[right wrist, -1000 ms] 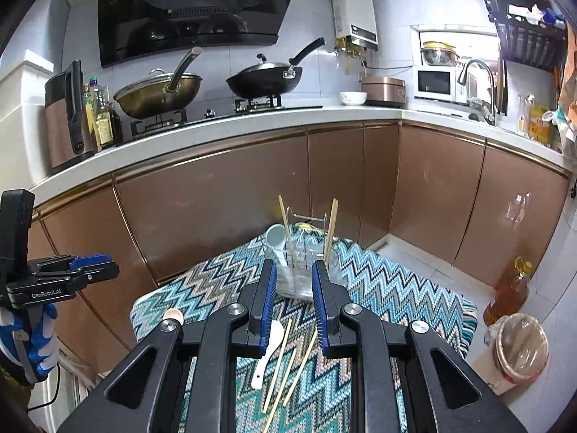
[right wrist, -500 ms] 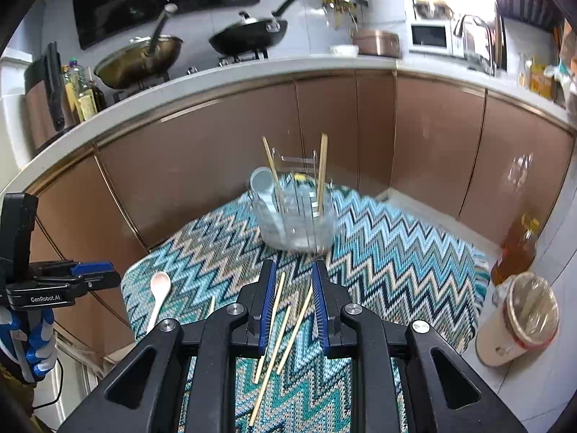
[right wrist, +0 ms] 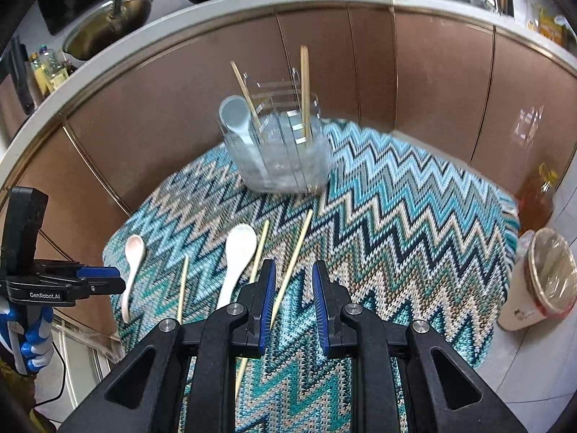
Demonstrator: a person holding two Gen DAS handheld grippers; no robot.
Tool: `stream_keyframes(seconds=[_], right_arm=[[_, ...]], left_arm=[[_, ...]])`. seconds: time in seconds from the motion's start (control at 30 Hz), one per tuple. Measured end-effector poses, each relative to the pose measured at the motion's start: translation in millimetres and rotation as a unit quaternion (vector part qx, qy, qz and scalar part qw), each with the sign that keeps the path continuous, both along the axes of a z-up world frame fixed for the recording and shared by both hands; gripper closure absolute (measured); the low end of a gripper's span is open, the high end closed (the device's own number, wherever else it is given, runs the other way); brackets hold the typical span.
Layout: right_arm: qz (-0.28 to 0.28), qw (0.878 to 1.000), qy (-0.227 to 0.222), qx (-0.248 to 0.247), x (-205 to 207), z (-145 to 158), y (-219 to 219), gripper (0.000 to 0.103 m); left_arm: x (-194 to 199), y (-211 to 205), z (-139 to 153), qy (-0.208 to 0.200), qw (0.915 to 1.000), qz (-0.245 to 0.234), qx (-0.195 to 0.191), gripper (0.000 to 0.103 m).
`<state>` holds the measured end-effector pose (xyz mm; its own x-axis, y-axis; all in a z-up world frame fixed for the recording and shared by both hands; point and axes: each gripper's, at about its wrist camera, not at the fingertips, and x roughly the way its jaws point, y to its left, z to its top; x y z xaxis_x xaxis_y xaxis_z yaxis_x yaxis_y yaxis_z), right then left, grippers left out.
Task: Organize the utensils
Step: 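Grasp a loose wooden chopstick with left tool while right tool grasps another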
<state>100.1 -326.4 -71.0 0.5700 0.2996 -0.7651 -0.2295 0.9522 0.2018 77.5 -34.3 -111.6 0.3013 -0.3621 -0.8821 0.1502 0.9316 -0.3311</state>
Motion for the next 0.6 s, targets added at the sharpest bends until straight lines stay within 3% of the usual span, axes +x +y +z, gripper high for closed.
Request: stream_keyframes(seconds=[0.6], right_arm=[[0.021, 0.998, 0.057, -0.009, 35.6, -43.2, 6.4, 0.082]], left_arm=[[27.3, -8.2, -42.7, 0.064, 0.9979, 0.003, 0.007, 0.061]])
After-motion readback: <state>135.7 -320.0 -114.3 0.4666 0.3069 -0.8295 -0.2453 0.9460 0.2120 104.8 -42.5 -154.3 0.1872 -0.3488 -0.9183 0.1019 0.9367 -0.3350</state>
